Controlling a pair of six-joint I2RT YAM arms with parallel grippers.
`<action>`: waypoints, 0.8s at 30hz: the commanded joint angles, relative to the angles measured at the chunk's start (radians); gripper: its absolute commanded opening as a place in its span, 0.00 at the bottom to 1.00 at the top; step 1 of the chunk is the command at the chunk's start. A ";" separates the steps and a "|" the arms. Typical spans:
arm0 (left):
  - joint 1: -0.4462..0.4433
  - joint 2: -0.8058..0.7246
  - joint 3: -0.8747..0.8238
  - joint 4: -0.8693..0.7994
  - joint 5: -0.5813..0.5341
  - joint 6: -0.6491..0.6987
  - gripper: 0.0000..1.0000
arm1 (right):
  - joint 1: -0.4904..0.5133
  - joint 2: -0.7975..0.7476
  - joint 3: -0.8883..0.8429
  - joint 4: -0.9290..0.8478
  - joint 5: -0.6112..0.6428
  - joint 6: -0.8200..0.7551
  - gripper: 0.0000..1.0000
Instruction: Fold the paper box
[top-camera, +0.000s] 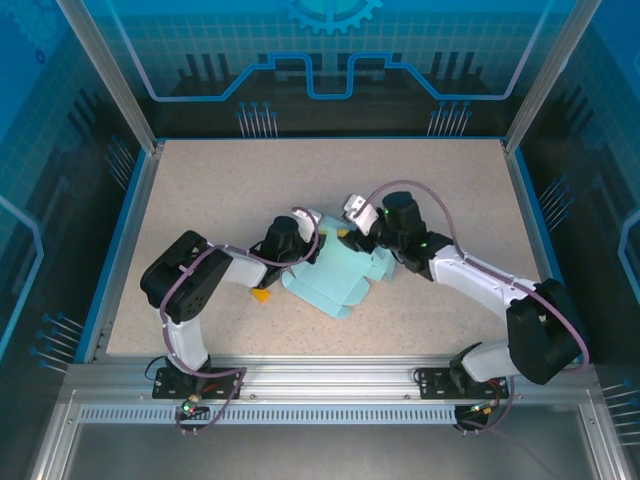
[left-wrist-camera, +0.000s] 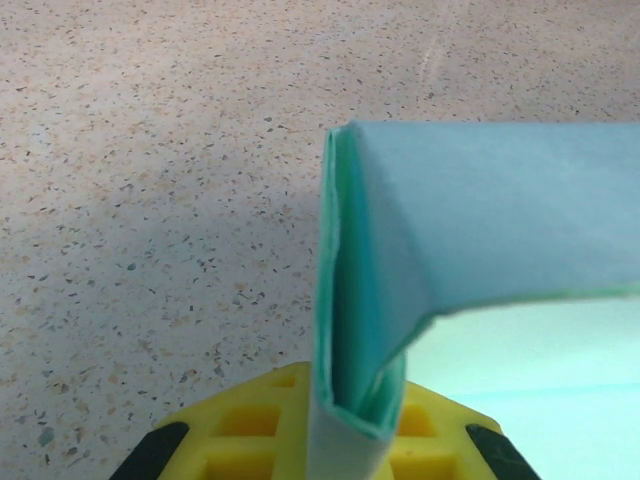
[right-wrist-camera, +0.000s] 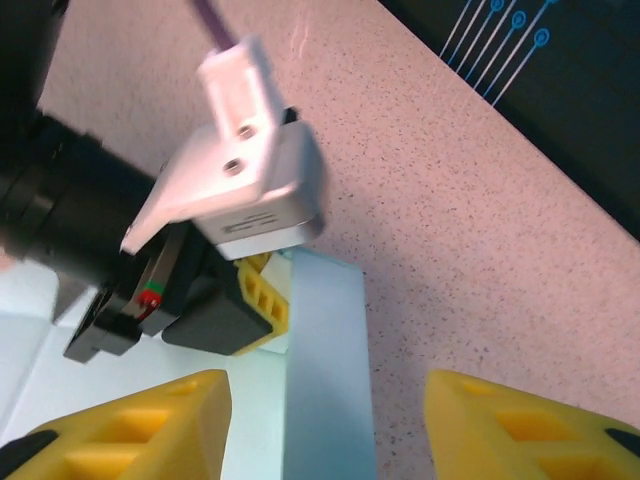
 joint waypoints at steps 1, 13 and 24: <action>-0.009 0.010 -0.011 0.045 -0.014 0.016 0.06 | -0.070 0.032 0.095 -0.041 -0.157 0.188 0.56; -0.020 0.033 -0.016 0.071 -0.018 0.018 0.07 | -0.143 0.397 0.396 -0.204 -0.302 0.446 0.59; -0.021 0.048 -0.022 0.093 -0.018 0.018 0.08 | -0.135 0.515 0.420 -0.239 -0.334 0.489 0.58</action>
